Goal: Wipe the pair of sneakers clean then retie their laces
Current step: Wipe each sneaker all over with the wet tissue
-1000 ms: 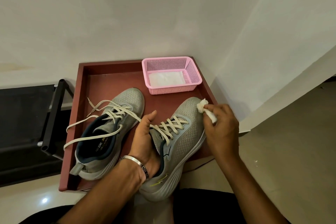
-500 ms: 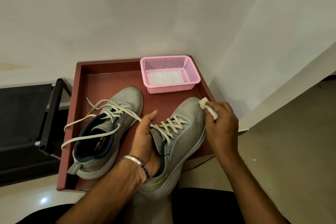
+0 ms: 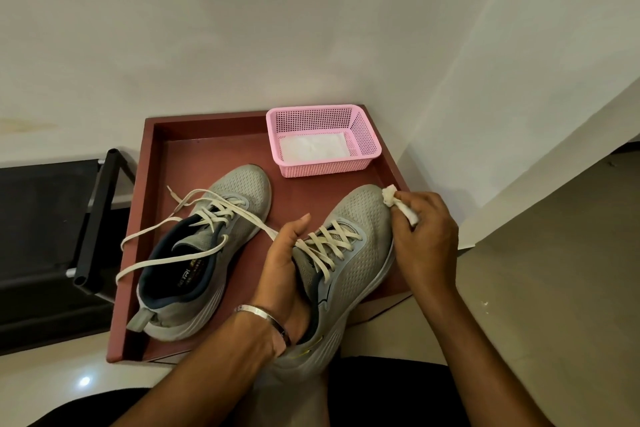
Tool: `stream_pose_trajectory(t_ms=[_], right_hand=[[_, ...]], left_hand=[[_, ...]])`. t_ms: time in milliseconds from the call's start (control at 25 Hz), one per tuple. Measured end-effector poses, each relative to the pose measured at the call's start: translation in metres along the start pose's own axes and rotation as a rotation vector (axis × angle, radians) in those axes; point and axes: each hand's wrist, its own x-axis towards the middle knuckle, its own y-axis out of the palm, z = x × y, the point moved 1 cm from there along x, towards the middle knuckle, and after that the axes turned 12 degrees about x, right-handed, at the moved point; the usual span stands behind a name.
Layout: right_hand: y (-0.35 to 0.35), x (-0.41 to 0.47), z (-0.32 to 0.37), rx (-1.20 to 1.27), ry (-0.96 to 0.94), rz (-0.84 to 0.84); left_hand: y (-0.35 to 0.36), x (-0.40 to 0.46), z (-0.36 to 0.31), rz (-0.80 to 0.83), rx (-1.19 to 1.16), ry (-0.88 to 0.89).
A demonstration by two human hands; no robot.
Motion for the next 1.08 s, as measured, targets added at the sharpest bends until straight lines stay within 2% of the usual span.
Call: stream_pose_trajectory(t_ms=[120, 240, 320, 360, 480, 560, 720, 800, 880, 960, 1040, 1080], right_hand=[[0.0, -0.006, 0.004, 0.023, -0.011, 0.059], [0.014, -0.028, 0.011, 0.014, -0.028, 0.367], [0.018, -0.031, 0.01, 0.02, -0.057, 0.461], [0.019, -0.026, 0.008, 0.031, -0.062, 0.426], [0.014, -0.007, -0.002, 0.01, -0.051, 0.171], [0.016, -0.006, -0.004, -0.041, -0.04, 0.107], [0.02, -0.019, -0.006, -0.034, 0.048, 0.427], [0.016, -0.017, -0.008, 0.001, 0.059, 0.514], [0.015, -0.008, -0.014, -0.11, -0.009, 0.474], [0.018, 0.002, -0.021, -0.24, -0.084, 0.335], [0.024, 0.002, -0.021, -0.218, -0.061, 0.287], [0.028, -0.002, -0.02, -0.177, -0.045, 0.327]], left_hand=[[0.004, 0.0, 0.0, -0.031, 0.027, 0.083], [0.004, 0.002, -0.002, -0.023, -0.038, 0.085], [0.003, 0.002, -0.002, -0.015, -0.059, 0.056], [0.003, 0.001, -0.001, -0.011, -0.056, 0.051], [0.006, -0.004, 0.004, 0.016, -0.047, 0.031], [0.008, -0.005, 0.007, 0.021, -0.046, 0.005], [0.005, 0.001, 0.008, 0.015, -0.087, -0.044], [0.003, 0.004, 0.007, 0.017, -0.089, -0.059], [0.001, 0.007, 0.008, 0.025, -0.064, -0.066], [0.002, 0.009, 0.01, 0.017, -0.054, -0.071], [0.002, 0.01, 0.008, 0.024, -0.063, -0.079], [0.001, 0.011, 0.007, 0.027, -0.066, -0.08]])
